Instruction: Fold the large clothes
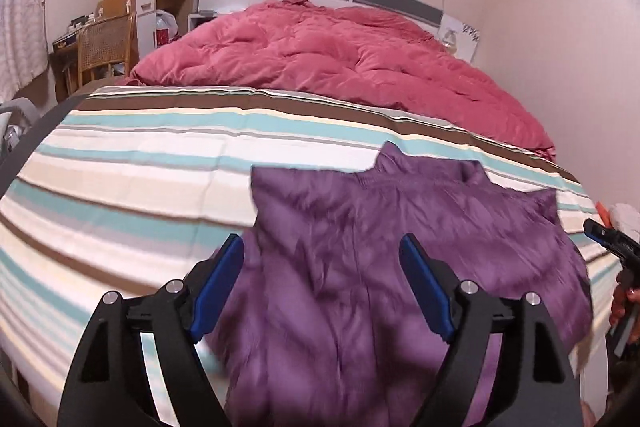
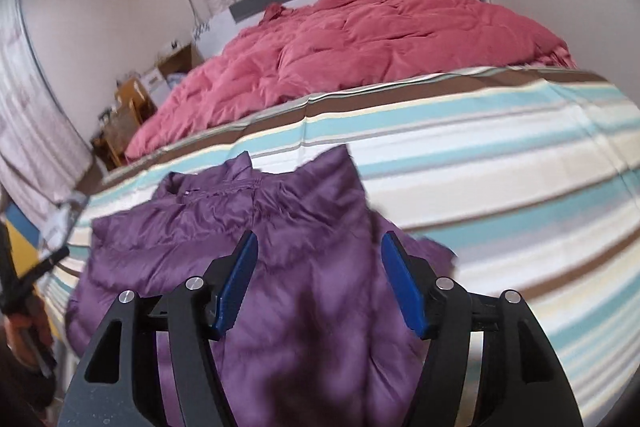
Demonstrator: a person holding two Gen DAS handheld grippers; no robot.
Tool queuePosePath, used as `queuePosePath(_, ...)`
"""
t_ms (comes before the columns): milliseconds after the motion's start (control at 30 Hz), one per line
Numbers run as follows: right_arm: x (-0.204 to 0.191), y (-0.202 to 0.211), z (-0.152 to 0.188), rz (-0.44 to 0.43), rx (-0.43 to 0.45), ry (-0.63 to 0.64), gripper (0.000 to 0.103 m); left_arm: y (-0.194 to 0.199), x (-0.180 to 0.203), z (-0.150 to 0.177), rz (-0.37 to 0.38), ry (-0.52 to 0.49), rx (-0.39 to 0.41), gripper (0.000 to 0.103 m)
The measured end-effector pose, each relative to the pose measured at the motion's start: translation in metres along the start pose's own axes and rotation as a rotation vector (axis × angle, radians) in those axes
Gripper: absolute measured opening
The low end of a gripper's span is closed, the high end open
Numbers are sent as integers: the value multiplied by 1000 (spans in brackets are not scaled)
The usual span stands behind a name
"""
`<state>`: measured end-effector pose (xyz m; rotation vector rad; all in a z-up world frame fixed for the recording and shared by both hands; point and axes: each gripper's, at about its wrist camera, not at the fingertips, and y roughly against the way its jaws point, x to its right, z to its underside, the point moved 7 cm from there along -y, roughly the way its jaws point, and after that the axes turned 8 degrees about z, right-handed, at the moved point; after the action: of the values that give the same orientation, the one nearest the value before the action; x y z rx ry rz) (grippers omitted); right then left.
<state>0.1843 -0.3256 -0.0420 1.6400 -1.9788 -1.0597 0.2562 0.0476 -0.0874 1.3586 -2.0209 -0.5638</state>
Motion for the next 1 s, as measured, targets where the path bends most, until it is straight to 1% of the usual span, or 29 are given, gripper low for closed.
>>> queuePosePath(67,-4,-17,-3,17,-24,-5,64,-26,-6,-4,-51,5,-40,76)
queuePosePath(100,-5,-26,-4,22,-41,-9,64,-33,-7,-4,-56,12,-56,71)
queuePosePath(133,-6,-38,-6,40,-56,-11,61,-43,-8,-3,-70,22,-75,62)
queuePosePath(167,-6,-44,-6,61,-60,-10,58,-52,-11,-1,-87,35,-98,56)
queuePosePath(200,-6,-53,-6,78,-72,-4,44,-57,-11,2,-89,41,-111,43)
queuePosePath(233,-5,-64,-4,97,-100,7,23,-65,-10,6,-83,45,-132,26)
queuePosePath(300,-5,-77,2,106,-139,13,15,-73,-5,11,-86,21,-158,13)
queuePosePath(333,-5,-79,3,110,-138,16,9,-73,-2,9,-95,5,-155,8)
queuePosePath(400,-3,-75,-5,147,-97,24,8,-66,0,1,-112,0,-106,7)
queuePosePath(467,-1,-74,-12,171,-64,17,8,-64,-4,-7,-122,23,-72,7)
queuePosePath(500,0,-78,-12,180,-63,18,8,-69,-7,-8,-134,25,-75,7)
queuePosePath(633,3,-99,-5,204,-92,17,8,-94,-8,1,-182,-24,-119,10)
queuePosePath(700,3,-105,1,228,-88,34,8,-100,-8,6,-195,-28,-119,12)
queuePosePath(833,2,-111,3,262,-66,55,8,-103,-9,9,-202,-27,-107,15)
queuePosePath(967,1,-112,2,268,-64,60,8,-103,-10,9,-206,-27,-109,17)
queuePosePath(1000,1,-111,1,267,-67,61,8,-102,-10,8,-210,-30,-114,19)
